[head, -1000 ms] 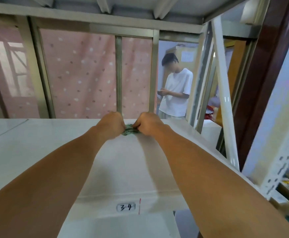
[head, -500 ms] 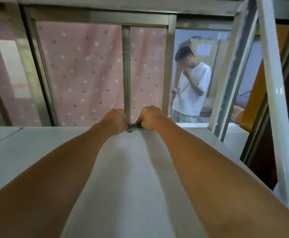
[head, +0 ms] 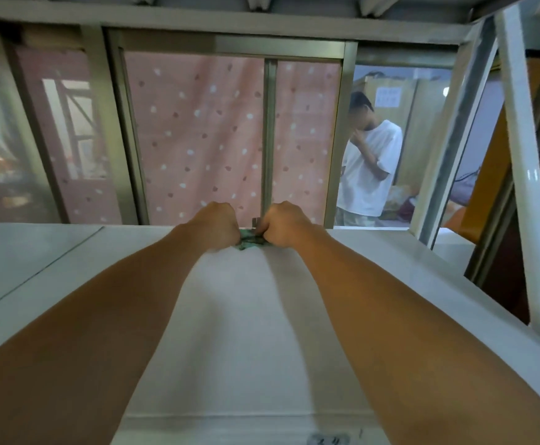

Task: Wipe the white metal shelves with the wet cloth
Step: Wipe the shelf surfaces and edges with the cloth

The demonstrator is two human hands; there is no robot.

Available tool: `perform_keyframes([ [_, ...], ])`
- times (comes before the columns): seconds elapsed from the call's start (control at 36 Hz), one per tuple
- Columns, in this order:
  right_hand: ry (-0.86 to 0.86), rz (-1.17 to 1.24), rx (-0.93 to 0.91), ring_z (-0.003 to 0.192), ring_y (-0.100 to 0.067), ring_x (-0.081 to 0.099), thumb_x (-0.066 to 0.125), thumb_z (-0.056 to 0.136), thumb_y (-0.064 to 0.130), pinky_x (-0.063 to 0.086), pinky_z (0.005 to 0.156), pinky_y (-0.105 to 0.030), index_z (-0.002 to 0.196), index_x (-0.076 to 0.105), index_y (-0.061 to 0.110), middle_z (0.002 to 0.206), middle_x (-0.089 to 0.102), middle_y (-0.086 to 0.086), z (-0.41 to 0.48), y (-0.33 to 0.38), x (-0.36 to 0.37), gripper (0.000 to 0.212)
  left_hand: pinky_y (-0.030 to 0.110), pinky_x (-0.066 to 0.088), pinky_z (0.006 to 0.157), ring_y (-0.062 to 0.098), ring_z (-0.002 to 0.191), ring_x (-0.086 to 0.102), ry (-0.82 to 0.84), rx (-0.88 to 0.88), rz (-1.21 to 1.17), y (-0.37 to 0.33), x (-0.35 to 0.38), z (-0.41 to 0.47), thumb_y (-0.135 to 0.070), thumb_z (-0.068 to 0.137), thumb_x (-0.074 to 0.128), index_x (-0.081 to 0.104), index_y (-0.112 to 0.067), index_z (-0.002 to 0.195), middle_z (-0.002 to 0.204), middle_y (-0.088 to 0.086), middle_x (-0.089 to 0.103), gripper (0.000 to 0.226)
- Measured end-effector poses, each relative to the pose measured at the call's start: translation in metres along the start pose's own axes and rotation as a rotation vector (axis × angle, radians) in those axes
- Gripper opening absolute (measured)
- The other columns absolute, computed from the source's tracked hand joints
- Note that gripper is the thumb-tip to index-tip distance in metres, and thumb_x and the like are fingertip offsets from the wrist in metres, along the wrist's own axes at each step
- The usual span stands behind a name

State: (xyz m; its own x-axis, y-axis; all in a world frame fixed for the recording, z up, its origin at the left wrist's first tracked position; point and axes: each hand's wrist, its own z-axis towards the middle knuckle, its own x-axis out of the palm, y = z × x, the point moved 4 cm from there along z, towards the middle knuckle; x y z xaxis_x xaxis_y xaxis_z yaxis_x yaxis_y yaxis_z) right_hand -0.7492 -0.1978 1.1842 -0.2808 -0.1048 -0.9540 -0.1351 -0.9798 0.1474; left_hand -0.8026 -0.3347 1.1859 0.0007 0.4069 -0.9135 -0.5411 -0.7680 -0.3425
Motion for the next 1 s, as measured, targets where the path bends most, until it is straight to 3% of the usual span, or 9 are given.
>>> perform_keyframes([
  [0.14,0.024,-0.01,0.064,0.087,-0.02,0.058,0.063,0.09,0.033,0.046,0.073,-0.024,0.11,0.078,0.029,0.111,0.071,-0.001,-0.032,0.028,-0.004,0.026,0.031,0.052,0.063,0.027,0.076,0.066,0.005,0.036,0.018,0.006,-0.012,-0.042,-0.018,0.079,0.071,0.074,-0.004,0.09,0.079,0.01,0.066,0.018],
  [0.25,0.03,-0.031,0.063,0.093,-0.023,0.062,0.062,0.091,0.029,0.05,0.079,-0.025,0.11,0.077,0.035,0.109,0.071,0.002,-0.068,0.053,-0.008,0.025,0.032,0.055,0.069,0.026,0.078,0.065,0.008,0.052,-0.002,0.016,-0.021,-0.078,-0.018,0.077,0.073,0.075,-0.005,0.1,0.087,0.009,0.07,0.026],
  [0.39,-0.008,-0.033,0.075,0.098,-0.023,0.063,0.063,0.089,0.022,0.052,0.087,-0.027,0.109,0.079,0.03,0.111,0.073,0.003,-0.115,0.08,-0.014,0.027,0.036,0.059,0.078,0.029,0.083,0.067,-0.001,0.094,0.009,0.023,-0.033,-0.128,-0.014,0.077,0.071,0.073,-0.004,0.103,0.097,0.014,0.071,0.028],
  [0.5,-0.006,-0.031,0.107,0.096,-0.022,0.063,0.064,0.088,0.024,0.051,0.083,-0.024,0.106,0.079,0.036,0.108,0.074,0.008,-0.151,0.104,-0.019,0.026,0.033,0.055,0.074,0.028,0.082,0.061,-0.007,0.107,0.067,0.023,-0.047,-0.171,-0.018,0.078,0.072,0.067,-0.007,0.1,0.096,0.011,0.064,0.024],
  [0.64,0.011,-0.029,0.15,0.089,-0.023,0.063,0.064,0.086,0.025,0.055,0.081,-0.031,0.105,0.08,0.033,0.102,0.074,0.003,-0.186,0.135,-0.023,0.026,0.033,0.051,0.068,0.027,0.08,0.058,-0.003,0.127,0.094,0.029,-0.062,-0.218,-0.017,0.08,0.07,0.056,-0.011,0.083,0.081,0.005,0.052,0.015],
  [0.86,0.039,-0.023,0.139,0.09,-0.022,0.062,0.062,0.087,0.019,0.055,0.079,-0.03,0.107,0.079,0.033,0.104,0.073,0.003,-0.217,0.181,-0.026,0.03,0.031,0.047,0.062,0.023,0.072,0.056,-0.005,0.101,0.098,0.054,-0.087,-0.274,-0.013,0.083,0.063,0.058,-0.01,0.079,0.074,0.004,0.05,0.008],
  [1.0,0.049,-0.001,0.125,0.088,-0.021,0.062,0.06,0.089,0.018,0.054,0.079,-0.03,0.107,0.079,0.035,0.103,0.073,0.003,-0.226,0.198,-0.025,0.03,0.029,0.041,0.057,0.017,0.061,0.048,-0.001,0.088,0.098,0.066,-0.095,-0.292,-0.011,0.084,0.063,0.046,-0.014,0.065,0.071,0.004,0.049,0.026],
])
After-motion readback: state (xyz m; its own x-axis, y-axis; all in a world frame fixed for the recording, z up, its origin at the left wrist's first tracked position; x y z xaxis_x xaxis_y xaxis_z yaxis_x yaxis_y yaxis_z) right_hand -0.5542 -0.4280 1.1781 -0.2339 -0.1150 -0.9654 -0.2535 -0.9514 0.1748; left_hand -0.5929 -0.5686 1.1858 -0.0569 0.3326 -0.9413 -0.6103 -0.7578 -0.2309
